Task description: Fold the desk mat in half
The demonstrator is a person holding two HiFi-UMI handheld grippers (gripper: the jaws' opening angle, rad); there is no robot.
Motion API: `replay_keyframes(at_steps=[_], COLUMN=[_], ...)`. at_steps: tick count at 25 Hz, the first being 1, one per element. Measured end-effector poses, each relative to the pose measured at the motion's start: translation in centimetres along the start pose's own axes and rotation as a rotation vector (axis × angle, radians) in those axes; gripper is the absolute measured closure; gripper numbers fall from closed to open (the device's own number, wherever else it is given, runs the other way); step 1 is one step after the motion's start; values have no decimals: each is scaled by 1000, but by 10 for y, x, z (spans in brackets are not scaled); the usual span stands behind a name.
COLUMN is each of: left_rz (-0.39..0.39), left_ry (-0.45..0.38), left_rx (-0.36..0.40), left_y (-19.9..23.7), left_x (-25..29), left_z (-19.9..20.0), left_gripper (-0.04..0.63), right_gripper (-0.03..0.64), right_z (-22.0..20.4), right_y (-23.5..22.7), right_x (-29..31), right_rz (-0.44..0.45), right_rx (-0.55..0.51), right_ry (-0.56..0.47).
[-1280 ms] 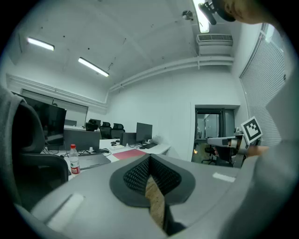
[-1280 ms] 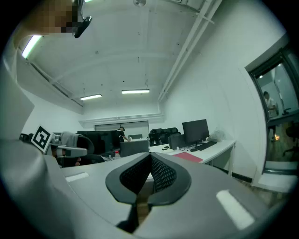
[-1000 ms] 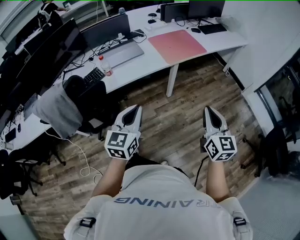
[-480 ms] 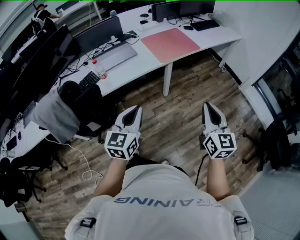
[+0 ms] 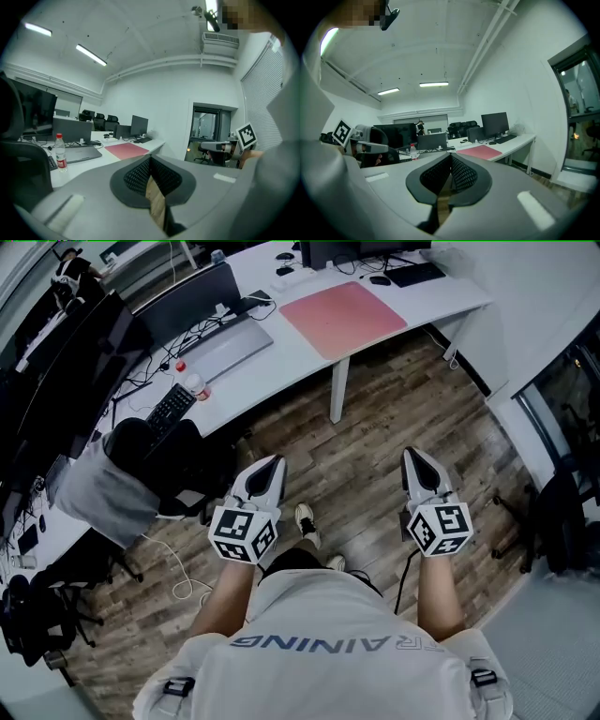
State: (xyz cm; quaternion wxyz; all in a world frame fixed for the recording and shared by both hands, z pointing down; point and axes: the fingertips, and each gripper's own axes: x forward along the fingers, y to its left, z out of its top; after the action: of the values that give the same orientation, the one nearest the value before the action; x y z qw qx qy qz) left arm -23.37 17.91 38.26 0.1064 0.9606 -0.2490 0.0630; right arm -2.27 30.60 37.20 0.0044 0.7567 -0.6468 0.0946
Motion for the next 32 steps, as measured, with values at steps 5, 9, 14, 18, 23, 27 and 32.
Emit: replay_keyframes(at_steps=[5, 9, 14, 18, 23, 27, 32], left_rz=[-47, -75, -83, -76, -91, -87, -46], left_ry=[-14, -1, 2, 17, 16, 10, 19], left_rx=[12, -4, -19, -29, -19, -17, -29], left_y=[19, 42, 78, 102, 123, 135, 153], left_x=[53, 92, 135, 161, 186, 200, 215], left_z=[15, 21, 36, 41, 54, 62, 63], left_gripper=[592, 592, 592, 592, 592, 592, 592], right_gripper=[601, 601, 601, 601, 601, 601, 601], right_z=[3, 12, 21, 20, 33, 36, 37], right_y=[-26, -36, -26, -33, -34, -32, -41], right_x=[41, 83, 141, 171, 205, 231, 268], right_rz=[-39, -56, -19, -24, -30, -6, 44], right_rx=[-9, -28, -133, -107, -120, -132, -133], right_ry=[39, 56, 84, 102, 98, 117, 149])
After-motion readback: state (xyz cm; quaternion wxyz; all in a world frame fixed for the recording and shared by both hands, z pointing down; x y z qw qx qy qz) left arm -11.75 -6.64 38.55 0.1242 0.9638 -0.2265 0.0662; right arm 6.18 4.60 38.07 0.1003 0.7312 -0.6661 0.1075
